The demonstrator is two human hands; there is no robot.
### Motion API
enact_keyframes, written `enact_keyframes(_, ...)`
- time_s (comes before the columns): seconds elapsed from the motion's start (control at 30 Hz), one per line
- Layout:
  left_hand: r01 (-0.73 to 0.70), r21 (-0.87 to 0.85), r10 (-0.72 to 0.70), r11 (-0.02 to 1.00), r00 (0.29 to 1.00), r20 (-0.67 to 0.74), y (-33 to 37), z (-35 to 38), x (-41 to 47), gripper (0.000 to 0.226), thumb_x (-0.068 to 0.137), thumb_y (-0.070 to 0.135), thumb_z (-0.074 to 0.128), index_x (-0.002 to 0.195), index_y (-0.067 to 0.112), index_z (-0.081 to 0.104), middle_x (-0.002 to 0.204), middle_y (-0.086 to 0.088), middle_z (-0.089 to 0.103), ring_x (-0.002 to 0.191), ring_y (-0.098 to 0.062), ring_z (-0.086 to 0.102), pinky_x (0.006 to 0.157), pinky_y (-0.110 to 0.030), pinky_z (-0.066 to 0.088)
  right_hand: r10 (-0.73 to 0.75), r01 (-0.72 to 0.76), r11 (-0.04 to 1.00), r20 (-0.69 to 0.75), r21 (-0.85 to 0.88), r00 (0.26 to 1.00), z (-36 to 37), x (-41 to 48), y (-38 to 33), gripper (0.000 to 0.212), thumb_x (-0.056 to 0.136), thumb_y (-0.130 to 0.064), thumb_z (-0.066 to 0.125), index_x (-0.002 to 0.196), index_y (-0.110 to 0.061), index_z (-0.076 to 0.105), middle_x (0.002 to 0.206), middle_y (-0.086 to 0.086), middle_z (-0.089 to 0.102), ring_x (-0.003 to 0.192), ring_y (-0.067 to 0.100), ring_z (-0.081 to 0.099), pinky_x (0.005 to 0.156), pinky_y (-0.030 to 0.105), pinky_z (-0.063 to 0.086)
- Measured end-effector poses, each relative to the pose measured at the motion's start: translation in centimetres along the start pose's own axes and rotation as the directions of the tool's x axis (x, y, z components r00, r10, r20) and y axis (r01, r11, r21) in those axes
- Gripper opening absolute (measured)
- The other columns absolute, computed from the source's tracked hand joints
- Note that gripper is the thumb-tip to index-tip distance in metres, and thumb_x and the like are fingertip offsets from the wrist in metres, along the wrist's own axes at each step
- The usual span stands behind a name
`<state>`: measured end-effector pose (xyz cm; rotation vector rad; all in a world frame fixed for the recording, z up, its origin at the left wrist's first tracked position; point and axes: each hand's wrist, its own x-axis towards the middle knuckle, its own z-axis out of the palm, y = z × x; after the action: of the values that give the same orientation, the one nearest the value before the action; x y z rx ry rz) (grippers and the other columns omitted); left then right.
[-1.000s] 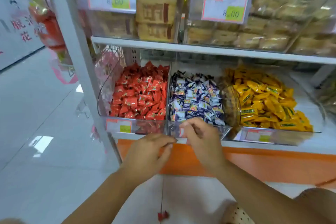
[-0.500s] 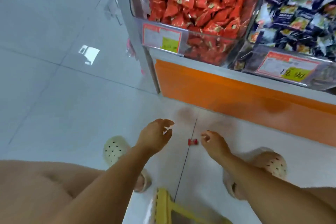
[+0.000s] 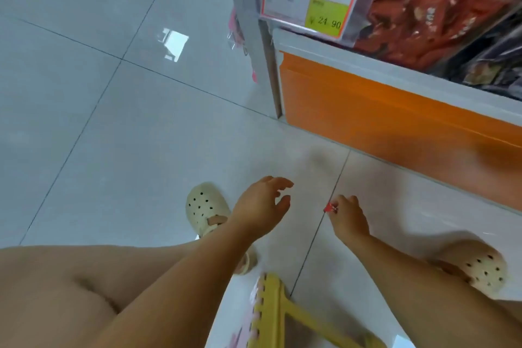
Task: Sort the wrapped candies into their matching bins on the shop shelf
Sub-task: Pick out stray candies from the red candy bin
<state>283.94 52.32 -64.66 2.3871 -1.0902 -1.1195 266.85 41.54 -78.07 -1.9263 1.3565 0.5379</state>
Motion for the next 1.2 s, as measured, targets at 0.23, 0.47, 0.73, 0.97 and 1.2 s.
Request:
enact_keyframes(0.23,-0.185,-0.009,0.182,0.983,0.974,-0.133,6.7,-4.4,-1.9,0.032,0.094,0.032,0.054,0.126,0.036,0.056,0.120,0.020,0.055,0.096,0.006,0.055,0.088,-0.016,0.047,-0.232,0.310,0.886,-0.248,0.346,0.941,-8.8,-7.0,-5.5,0.005,0.094,-0.028,0.056,0.099,-0.029,0.056,0.093,-0.008,0.057,0.077,0.004,0.054,0.060,0.015,0.036)
enact_keyframes(0.47,-0.469,-0.039,0.413,0.882,0.812,-0.412,15.6,-11.9,-6.4,0.027,0.093,0.026,0.055,0.119,0.034,0.061,0.110,0.021,0.061,0.094,0.002,0.056,0.082,-0.019,0.049,-0.282,0.558,0.743,-0.584,0.370,0.762,-22.1,-17.4,-10.0,0.015,0.091,-0.033,0.061,0.102,-0.041,0.055,0.101,-0.015,0.057,0.085,0.002,0.056,0.071,0.018,0.045)
enact_keyframes(0.73,-0.516,0.015,0.384,0.857,0.618,-0.686,20.5,-21.1,-6.9,0.032,0.094,0.019,0.056,0.123,0.031,0.062,0.118,0.014,0.061,0.100,0.000,0.056,0.090,-0.017,0.044,-0.519,0.663,0.741,-0.717,-0.106,0.465,-38.4,-20.0,-16.5,0.033,0.093,-0.034,0.059,0.125,-0.027,0.057,0.102,-0.016,0.050,0.089,0.004,0.055,0.074,0.015,0.039)
enact_keyframes(0.97,-0.452,0.086,0.424,0.888,0.732,-0.534,18.1,-24.2,-3.7,0.038,0.092,0.018,0.059,0.124,0.038,0.059,0.111,0.018,0.066,0.090,0.004,0.055,0.076,-0.003,0.040,-0.851,0.724,0.453,-0.010,-0.520,0.525,-41.9,-14.9,-23.0,0.026,0.092,-0.022,0.061,0.114,-0.034,0.066,0.131,-0.016,0.054,0.127,0.008,0.034,0.110,0.023,0.023)
enact_keyframes(1.2,-0.419,0.073,0.414,0.905,0.829,-0.375,15.7,-26.4,-2.5,0.034,0.091,0.027,0.058,0.115,0.050,0.050,0.100,0.032,0.063,0.096,0.018,0.054,0.080,-0.004,0.040,-0.783,0.645,0.141,0.315,-0.751,0.537,-39.5,-9.0,-26.9,0.059,0.078,-0.043,0.068,0.132,-0.052,0.046,0.149,-0.008,0.027,0.140,0.022,0.003,0.115,0.052,0.002)
